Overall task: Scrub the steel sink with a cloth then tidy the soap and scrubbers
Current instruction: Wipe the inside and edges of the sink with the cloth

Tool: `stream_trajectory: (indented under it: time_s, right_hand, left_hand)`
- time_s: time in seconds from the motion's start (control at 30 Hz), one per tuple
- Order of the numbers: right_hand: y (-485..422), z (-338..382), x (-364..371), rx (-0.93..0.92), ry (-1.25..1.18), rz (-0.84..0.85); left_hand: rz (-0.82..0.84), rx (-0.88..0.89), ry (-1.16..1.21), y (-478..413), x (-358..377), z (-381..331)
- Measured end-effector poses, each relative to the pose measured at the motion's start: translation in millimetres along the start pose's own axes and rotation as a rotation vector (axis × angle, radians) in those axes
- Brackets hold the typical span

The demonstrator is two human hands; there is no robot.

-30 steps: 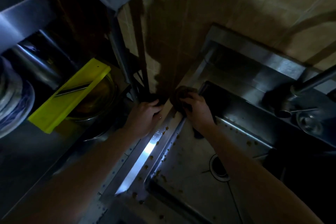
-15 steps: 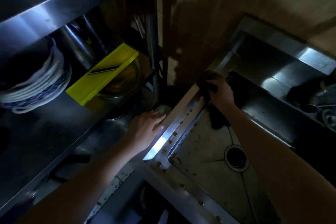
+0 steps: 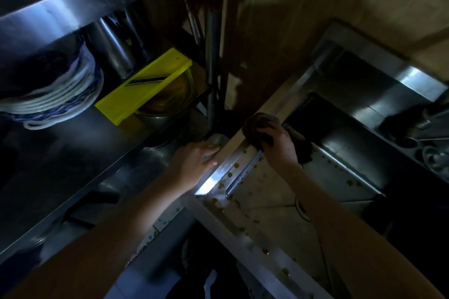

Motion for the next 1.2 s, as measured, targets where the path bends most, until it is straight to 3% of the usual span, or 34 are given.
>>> stream_trajectory:
  time_s: [0.23,0.63,0.83,1.2]
  right_hand:
    - [-20,-9,-7,0.094,-0.014,0.010]
    - [84,62,34,-0.124,0.087,0.039]
    - [87,64,33,-0.138,0.085,0.046]
    - [58,53,20,0.034,0.043,0.031]
  left_hand:
    - [0.018,0.074,-0.106,55,-3,-13]
    - [0.131,0.125,-0.254,76,4,-6]
    - [0.152,0.087,-0.253,97,2,1]
    - [0.139,0.088,-0.232,127,-2,9]
Point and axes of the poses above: each hand's wrist, its own y-axis away from the middle knuckle, its own x-axis out of the palm, z = x × y, the point moved 9 cm from there along -y, towards the middle knuckle, and after that the axes turned 13 degrees about y, right-handed, at the moved point
